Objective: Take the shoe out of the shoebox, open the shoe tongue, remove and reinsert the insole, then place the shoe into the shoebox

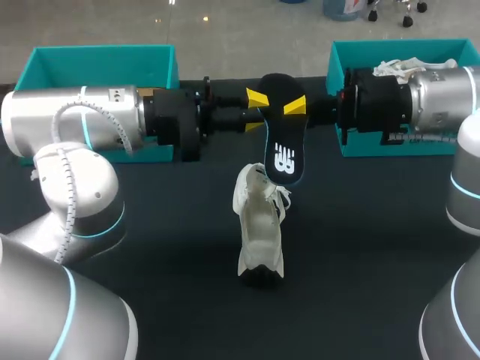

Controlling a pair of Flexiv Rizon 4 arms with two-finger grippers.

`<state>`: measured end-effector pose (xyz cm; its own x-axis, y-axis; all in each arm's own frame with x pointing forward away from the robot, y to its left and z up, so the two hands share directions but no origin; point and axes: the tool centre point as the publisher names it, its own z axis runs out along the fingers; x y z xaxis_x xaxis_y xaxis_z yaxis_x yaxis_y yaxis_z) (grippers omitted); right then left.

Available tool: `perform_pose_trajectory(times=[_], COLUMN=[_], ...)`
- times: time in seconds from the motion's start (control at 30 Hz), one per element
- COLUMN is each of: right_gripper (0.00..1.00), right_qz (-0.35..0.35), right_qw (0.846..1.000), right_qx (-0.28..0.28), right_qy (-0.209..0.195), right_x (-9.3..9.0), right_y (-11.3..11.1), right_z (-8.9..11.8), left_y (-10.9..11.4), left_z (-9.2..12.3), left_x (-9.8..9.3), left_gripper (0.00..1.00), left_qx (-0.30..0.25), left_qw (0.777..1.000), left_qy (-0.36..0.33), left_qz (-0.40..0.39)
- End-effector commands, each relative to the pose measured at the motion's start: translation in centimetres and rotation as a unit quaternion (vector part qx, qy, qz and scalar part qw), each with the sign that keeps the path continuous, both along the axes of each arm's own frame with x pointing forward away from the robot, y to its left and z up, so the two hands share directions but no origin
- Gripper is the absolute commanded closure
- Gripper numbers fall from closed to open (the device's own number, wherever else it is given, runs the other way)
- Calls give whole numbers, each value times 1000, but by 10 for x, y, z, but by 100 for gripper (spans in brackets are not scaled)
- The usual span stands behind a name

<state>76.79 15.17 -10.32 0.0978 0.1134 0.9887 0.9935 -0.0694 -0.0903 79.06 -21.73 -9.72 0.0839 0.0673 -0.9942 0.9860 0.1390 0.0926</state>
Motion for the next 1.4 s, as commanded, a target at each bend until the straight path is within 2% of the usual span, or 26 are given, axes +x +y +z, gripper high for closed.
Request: perform_pose_trajectory(times=[0.03, 0.5, 0.67, 0.87, 1.0, 1.03, 1.07, 1.1, 1.4], right_gripper=[100, 100, 100, 100, 100, 82, 50, 0, 0], right_qz=[1, -2, -2, 0, 1, 0, -2, -5, -30], right_qw=[1000, 1000, 1000, 1000, 1000, 1000, 1000, 1000, 998], right_qx=[1, 3, 3, 3, 6, 7, 7, 6, -56], right_qy=[1, -1, -2, -3, -4, -4, -3, -4, -12], right_x=[-1, -1, -1, 0, 0, 0, 0, -1, 0], right_y=[1, -1, -2, -2, -3, -4, -5, -6, -41], right_z=[-1, -2, -2, -2, -2, -2, -3, -3, -11], left_y=[-9, -21, -20, -21, -23, -23, -23, -23, -18], left_z=[-2, -2, -4, -9, -11, -11, -11, -11, -16], left_x=[4, 1, 0, -1, -1, -1, -1, -1, -2], left_gripper=[62, 78, 93, 100, 100, 100, 100, 100, 100], left_qx=[-7, -20, -23, -18, -15, -15, -15, -16, -28], left_qw=[1000, 1000, 1000, 1000, 1000, 1000, 1000, 1000, 997], left_qy=[3, 12, 12, 19, 21, 22, 23, 26, 69], left_qz=[2, -2, 2, 3, 1, 2, 2, 1, -8])
